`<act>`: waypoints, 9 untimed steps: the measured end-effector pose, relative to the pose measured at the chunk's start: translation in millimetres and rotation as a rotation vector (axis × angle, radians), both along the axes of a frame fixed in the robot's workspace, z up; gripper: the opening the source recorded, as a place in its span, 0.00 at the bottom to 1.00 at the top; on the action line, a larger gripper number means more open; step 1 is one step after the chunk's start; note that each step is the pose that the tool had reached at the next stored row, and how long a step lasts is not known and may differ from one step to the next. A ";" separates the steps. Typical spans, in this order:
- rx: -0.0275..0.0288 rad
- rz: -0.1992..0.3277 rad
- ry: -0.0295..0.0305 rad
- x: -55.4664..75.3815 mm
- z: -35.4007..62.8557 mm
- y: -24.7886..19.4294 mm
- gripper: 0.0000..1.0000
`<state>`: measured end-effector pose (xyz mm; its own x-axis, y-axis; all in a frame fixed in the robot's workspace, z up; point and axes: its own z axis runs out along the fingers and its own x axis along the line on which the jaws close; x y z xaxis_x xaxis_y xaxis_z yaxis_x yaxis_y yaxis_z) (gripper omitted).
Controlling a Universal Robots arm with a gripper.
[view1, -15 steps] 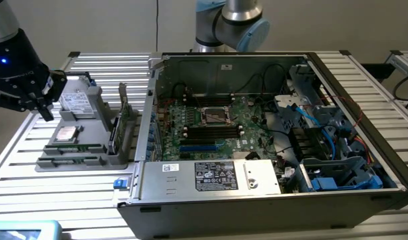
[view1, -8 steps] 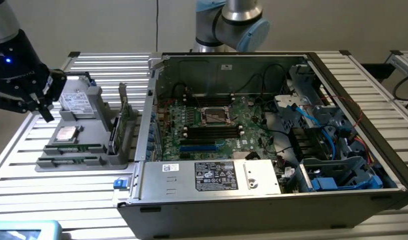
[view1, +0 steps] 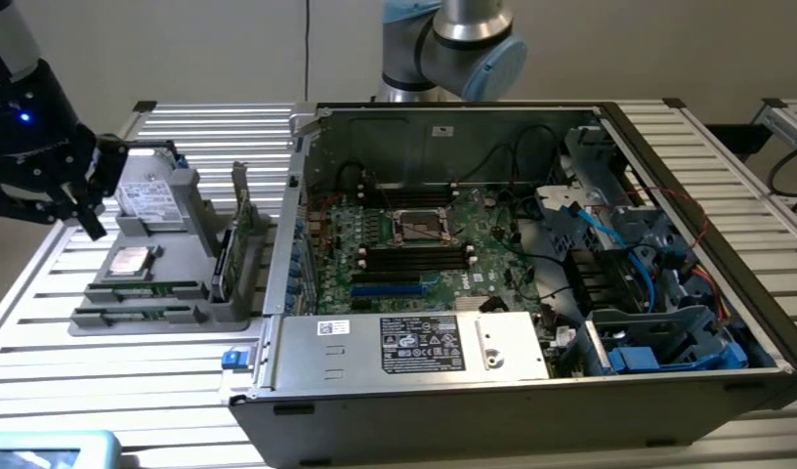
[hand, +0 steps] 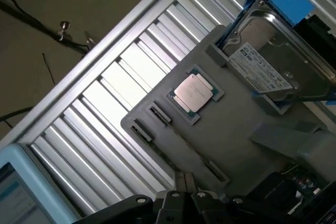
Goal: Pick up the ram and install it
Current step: 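Pick up the ram and move it above insertion slot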
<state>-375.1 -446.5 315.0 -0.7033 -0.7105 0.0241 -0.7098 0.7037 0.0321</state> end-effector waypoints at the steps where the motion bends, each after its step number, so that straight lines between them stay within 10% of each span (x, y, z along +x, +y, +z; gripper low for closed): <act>1: 0.0000 0.019 -0.0001 0.0 -0.1 0.0 0.11; 9: 0.0000 0.164 -0.0014 0.0 -0.9 0.0 0.11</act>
